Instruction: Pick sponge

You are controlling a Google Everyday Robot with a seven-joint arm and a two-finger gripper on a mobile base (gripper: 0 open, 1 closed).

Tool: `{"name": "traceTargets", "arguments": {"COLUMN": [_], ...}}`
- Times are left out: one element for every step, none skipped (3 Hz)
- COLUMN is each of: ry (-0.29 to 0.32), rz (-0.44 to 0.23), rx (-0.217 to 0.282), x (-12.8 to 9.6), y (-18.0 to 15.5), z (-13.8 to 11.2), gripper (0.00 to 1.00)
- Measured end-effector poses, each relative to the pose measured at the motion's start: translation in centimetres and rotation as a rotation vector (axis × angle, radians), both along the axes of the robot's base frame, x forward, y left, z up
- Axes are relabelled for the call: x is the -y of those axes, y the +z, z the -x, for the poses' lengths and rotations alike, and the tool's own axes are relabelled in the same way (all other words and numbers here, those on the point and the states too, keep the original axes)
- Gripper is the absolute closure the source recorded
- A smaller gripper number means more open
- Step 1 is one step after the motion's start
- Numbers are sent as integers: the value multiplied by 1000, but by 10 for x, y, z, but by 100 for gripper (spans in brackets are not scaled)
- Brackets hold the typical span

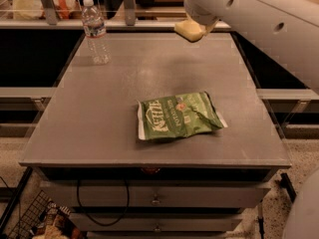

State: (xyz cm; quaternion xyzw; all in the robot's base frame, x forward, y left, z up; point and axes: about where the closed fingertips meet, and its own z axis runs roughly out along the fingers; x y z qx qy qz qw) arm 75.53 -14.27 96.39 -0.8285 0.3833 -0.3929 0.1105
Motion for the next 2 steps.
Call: {"name": "traceTargets", "arguments": {"ry": [17,35], "rz": [-13,-25], "rx": [39,51], "x": [0,-2], "y": [21,32], "z": [3,4], "gripper": [100,100]}}
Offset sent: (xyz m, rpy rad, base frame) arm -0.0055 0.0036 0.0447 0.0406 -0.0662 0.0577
